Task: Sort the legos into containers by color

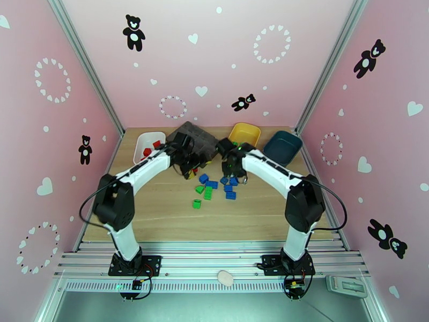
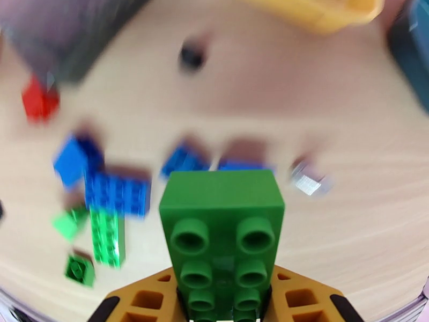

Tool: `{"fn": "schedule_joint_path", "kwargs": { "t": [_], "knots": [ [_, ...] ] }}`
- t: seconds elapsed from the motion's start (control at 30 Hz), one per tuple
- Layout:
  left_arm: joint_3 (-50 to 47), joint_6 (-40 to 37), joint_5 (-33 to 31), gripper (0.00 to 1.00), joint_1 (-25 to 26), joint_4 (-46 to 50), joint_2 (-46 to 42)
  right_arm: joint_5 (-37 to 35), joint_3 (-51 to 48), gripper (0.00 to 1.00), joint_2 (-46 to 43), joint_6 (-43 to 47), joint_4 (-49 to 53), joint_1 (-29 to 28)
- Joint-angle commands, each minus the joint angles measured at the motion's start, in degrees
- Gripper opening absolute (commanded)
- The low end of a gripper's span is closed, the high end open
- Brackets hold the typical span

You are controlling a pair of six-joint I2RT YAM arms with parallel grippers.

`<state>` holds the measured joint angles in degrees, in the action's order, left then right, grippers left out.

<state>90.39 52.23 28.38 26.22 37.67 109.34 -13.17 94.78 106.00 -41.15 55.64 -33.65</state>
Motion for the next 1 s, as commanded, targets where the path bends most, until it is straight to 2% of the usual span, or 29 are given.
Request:
{"fn": "schedule_joint_path", "kwargs": {
  "t": [0.0, 0.27, 0.37, 0.43, 0.53, 0.63, 0.8, 0.97],
  "knots": [
    [7.38, 2.29, 6.68, 0.96, 1.01, -2.04, 5.43, -2.41, 6.12, 0.28, 4.25, 0.97, 0.91, 3.10],
    [30.06, 5.11, 11.38, 0.95, 1.50, -0.32, 19.89, 0.13, 21.95, 0.29, 15.33, -0.48, -0.47, 10.55],
    [35.27, 5.93, 11.96, 0.95, 1.54, 0.75, 22.71, 2.25, 28.73, 0.31, 20.10, -1.60, -0.11, 12.98],
    [36.57, 6.20, 11.96, 0.94, 1.48, 0.92, 23.45, 3.66, 33.06, 0.36, 23.09, -1.93, 0.23, 14.26],
    [36.73, 5.48, 11.64, 0.94, 1.50, 1.70, 23.31, 5.54, 39.18, 0.47, 27.01, -1.68, 1.07, 15.71],
    [35.50, 3.35, 9.98, 0.93, 1.36, 4.13, 21.86, 6.72, 42.78, 0.52, 28.82, -0.84, 2.08, 16.72],
    [29.87, -1.79, 3.84, 0.92, 1.03, 8.08, 15.77, 8.21, 41.86, 0.54, 26.73, 1.69, 3.04, 16.60],
    [18.65, -7.05, -4.87, 0.89, 1.03, 11.91, 7.24, 9.17, 34.22, 0.52, 20.65, 5.21, 2.79, 13.99]
  ]
}}
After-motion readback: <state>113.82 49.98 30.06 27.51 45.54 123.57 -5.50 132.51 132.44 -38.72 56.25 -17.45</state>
